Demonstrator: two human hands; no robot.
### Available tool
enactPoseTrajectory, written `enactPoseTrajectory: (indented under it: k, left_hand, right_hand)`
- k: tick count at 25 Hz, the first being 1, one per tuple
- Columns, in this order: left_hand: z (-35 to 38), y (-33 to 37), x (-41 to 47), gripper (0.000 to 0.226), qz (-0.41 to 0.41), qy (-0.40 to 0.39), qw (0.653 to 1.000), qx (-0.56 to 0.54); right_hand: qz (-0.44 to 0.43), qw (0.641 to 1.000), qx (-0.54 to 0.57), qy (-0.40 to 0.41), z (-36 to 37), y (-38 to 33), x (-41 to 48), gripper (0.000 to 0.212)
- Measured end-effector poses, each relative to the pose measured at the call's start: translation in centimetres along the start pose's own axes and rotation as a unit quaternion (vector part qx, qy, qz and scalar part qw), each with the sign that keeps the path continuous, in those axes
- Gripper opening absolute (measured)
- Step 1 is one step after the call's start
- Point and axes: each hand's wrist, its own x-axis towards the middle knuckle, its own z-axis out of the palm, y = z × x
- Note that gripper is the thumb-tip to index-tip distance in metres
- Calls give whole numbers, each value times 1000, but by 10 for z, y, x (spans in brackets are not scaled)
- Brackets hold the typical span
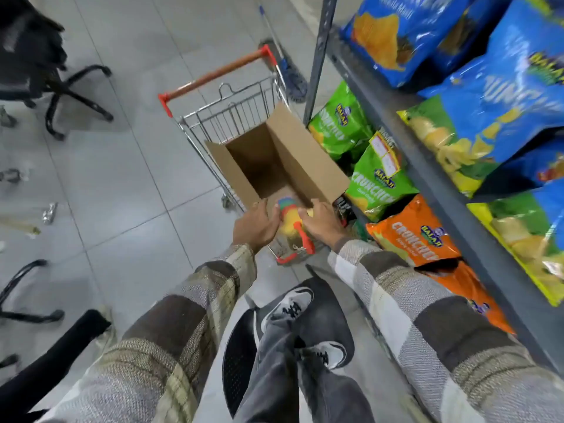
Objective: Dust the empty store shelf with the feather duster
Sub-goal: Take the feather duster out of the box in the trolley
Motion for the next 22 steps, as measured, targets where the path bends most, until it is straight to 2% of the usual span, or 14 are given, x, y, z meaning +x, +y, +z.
enactPoseTrajectory:
  k: [3, 5, 8, 10, 12, 16, 22]
  left_hand:
    - [28, -24, 14, 60, -28, -8, 1000, -10]
    - [44, -40, 17, 61, -31, -20, 999, -6]
    - [58, -52, 24, 61, -31, -27, 999, 2]
    - [62, -55, 27, 61, -39, -30, 999, 10]
    - [59, -52, 29, 61, -36, -29, 999, 23]
    - [38, -31, 36, 62, -24, -9, 999, 40]
    - [-39, 22, 29, 60, 3, 73, 995, 69]
  right_hand:
    - [65, 995, -22, -65, 37, 10, 32, 44]
    - [75, 990, -38, -110, 62, 23, 43, 37]
    - [87, 986, -54, -132, 80, 41, 56, 28]
    - [107, 981, -38, -158, 84, 50, 62, 39]
    - [116, 978, -36, -169, 81, 51, 62, 38]
    - [121, 982, -27, -139, 60, 45, 52, 35]
    - [68, 997, 14, -43, -14, 11, 12, 33]
